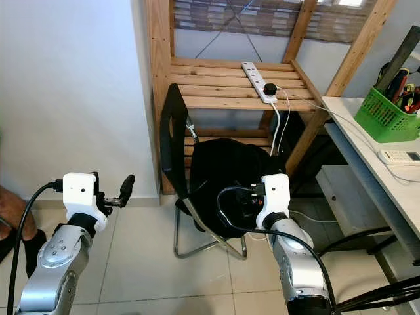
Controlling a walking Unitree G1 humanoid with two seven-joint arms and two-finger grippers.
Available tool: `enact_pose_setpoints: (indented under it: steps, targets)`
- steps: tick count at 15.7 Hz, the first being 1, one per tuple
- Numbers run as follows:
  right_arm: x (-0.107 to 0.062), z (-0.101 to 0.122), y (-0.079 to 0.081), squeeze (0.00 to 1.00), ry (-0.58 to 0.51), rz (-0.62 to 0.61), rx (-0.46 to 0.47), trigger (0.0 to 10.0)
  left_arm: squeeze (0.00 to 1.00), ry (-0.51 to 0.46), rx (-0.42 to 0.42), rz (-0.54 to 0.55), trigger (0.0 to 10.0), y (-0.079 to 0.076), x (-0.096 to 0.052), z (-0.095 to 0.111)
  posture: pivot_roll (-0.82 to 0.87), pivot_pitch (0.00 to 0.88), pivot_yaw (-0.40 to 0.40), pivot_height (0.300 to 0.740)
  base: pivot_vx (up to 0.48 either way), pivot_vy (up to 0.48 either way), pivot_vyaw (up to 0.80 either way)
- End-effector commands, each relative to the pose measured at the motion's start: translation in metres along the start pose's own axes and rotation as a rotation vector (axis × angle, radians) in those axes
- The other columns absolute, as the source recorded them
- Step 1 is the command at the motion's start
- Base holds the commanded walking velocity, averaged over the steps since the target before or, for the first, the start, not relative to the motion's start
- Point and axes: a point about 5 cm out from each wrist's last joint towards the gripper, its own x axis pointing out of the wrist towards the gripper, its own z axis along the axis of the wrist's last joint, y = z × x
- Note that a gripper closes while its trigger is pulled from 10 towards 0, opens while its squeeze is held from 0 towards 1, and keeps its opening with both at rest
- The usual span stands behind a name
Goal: Clean up the room
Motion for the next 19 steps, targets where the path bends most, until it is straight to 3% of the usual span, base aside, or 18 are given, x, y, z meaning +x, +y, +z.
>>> enact_pose_setpoints:
  steps: [1,2,5,6,8,9,10,11,12,13,14,15,16,17,18,19]
  targets:
    - [-0.025,-0.020,-0.003,0.00,0.118,-0.110,0.006,10.0,0.00,0.132,0.004,0.082,10.0,0.011,-0.013,-0.014,-0.01,0.000,-0.035,0.740,0.000,0.000,0.00]
    - [-0.016,-0.016,0.000,0.00,0.087,-0.097,0.010,10.0,0.00,0.122,0.045,0.094,10.0,0.018,-0.009,-0.011,-0.01,0.000,-0.035,0.740,0.000,0.000,0.00]
    - [-0.020,-0.012,0.000,0.00,0.080,-0.103,0.025,10.0,0.00,0.132,0.029,0.090,10.0,0.017,-0.011,-0.009,-0.01,0.000,-0.042,0.740,0.000,0.000,0.00]
    - [-0.023,-0.008,0.001,1.00,0.059,-0.086,0.055,10.0,1.00,0.112,-0.036,0.057,10.0,0.011,-0.013,-0.003,0.00,0.000,-0.067,0.740,0.000,0.000,0.00]
    - [-0.018,0.000,-0.006,1.00,0.034,-0.096,-0.002,10.0,1.00,0.037,0.051,0.029,10.0,0.005,-0.015,0.005,0.01,0.009,-0.112,0.740,0.000,0.000,0.00]
    - [-0.012,0.001,-0.011,0.76,0.048,-0.113,0.042,10.0,1.00,0.014,0.094,0.002,10.0,0.001,-0.017,0.005,0.00,0.026,-0.104,0.740,0.000,0.000,-0.77]
    - [-0.009,0.004,-0.018,0.00,0.037,-0.122,0.043,10.0,1.00,-0.002,0.075,-0.015,10.0,-0.005,-0.016,0.004,-0.02,0.047,-0.095,0.740,0.000,0.000,-0.78]
    - [-0.015,0.006,-0.031,0.00,0.034,-0.207,0.079,10.0,1.00,-0.035,0.064,-0.057,10.0,-0.015,-0.011,0.007,-0.04,0.072,-0.111,0.740,0.000,0.000,-0.78]
    - [-0.023,0.007,-0.028,0.00,0.024,-0.215,0.078,10.0,1.00,-0.027,0.107,-0.041,10.0,-0.014,-0.006,0.004,-0.06,0.072,-0.085,0.740,0.000,0.000,-0.78]
    - [-0.027,0.009,-0.015,0.00,0.001,-0.131,-0.011,10.0,0.97,-0.029,0.065,-0.051,10.0,-0.010,-0.013,0.003,-0.06,0.046,-0.077,0.740,0.000,0.000,-0.78]
    - [-0.026,0.011,-0.011,0.00,-0.024,-0.147,0.001,10.0,0.00,-0.052,0.019,0.030,10.0,0.002,-0.019,0.004,-0.02,0.042,-0.097,0.740,0.000,0.000,-0.76]
    - [-0.021,0.015,-0.010,0.00,-0.045,-0.112,0.038,10.0,0.00,-0.066,0.007,0.079,10.0,0.005,-0.020,0.010,0.01,0.069,-0.099,0.740,0.000,0.000,-0.74]
    - [-0.019,0.013,-0.008,0.00,-0.056,-0.097,0.049,10.0,0.00,-0.095,0.050,0.086,10.0,0.005,-0.020,0.012,0.01,0.051,-0.095,0.740,0.000,0.000,-0.75]
    - [-0.018,0.020,-0.013,0.00,-0.098,-0.159,0.053,10.0,0.00,-0.113,0.094,-0.019,10.0,-0.005,-0.017,0.019,-0.03,0.028,-0.052,0.740,0.000,0.000,-0.78]
    - [-0.023,0.021,-0.021,0.00,-0.108,-0.237,0.057,10.0,0.00,-0.133,0.054,-0.014,10.0,-0.011,-0.004,0.020,-0.06,0.008,-0.024,0.740,0.000,0.000,-0.79]
    - [-0.025,0.019,-0.023,0.00,-0.093,-0.243,0.074,10.0,0.00,-0.149,0.086,-0.024,10.0,-0.014,0.000,0.022,-0.06,0.027,-0.022,0.740,0.000,0.000,0.00]
